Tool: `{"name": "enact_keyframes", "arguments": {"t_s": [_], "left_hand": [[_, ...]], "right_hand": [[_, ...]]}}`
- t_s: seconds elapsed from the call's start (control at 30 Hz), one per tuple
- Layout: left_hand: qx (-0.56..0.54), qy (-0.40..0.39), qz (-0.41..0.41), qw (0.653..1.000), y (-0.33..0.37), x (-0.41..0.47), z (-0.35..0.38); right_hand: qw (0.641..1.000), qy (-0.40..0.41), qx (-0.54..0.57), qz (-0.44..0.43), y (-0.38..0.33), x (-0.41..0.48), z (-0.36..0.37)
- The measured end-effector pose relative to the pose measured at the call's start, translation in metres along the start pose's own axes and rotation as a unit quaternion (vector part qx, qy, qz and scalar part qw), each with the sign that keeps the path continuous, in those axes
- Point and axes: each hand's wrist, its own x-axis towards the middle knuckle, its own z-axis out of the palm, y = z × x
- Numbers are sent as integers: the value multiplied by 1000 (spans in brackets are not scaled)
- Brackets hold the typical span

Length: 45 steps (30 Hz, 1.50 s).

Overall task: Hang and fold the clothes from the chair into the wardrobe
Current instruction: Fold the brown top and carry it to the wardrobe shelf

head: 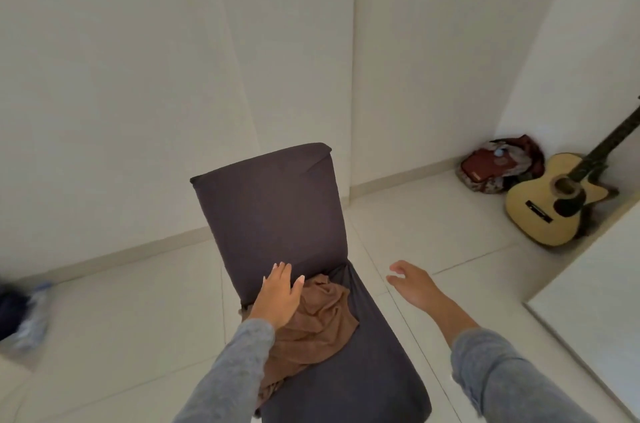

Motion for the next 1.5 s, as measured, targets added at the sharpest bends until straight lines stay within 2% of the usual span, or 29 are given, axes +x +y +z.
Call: {"name": "enact_keyframes", "arguments": {"t_s": [0.2,0.37,0.63,0.77,0.93,1.07,1.1,1.27,1.37,1.5], "left_hand": [[35,-91,35,995,-50,56,13],[51,-162,48,984,-65,88,39],[91,-185,52,977,-76,161,94],[121,-190,60,972,-86,197,135],[144,-186,45,971,-95,217,177],[164,-185,9,969,-108,218,200],[173,-184,8,968,-111,219,205],[198,-191,-5,961,-112,220,210],[231,-193,21,953,-109,211,201],[266,-158,48,950,-106,197,168]], "right_hand": [[997,-5,30,75,5,12,64],[987,-14,62,146,28,29,101],[971,-40,105,213,62,92,162],[951,-52,147,267,86,113,207],[911,12,222,347,109,134,251],[854,54,322,406,115,146,271],[852,47,327,406,115,149,274],[897,-19,274,347,108,152,278],[891,2,303,337,101,145,271],[884,52,334,323,82,132,249]]}}
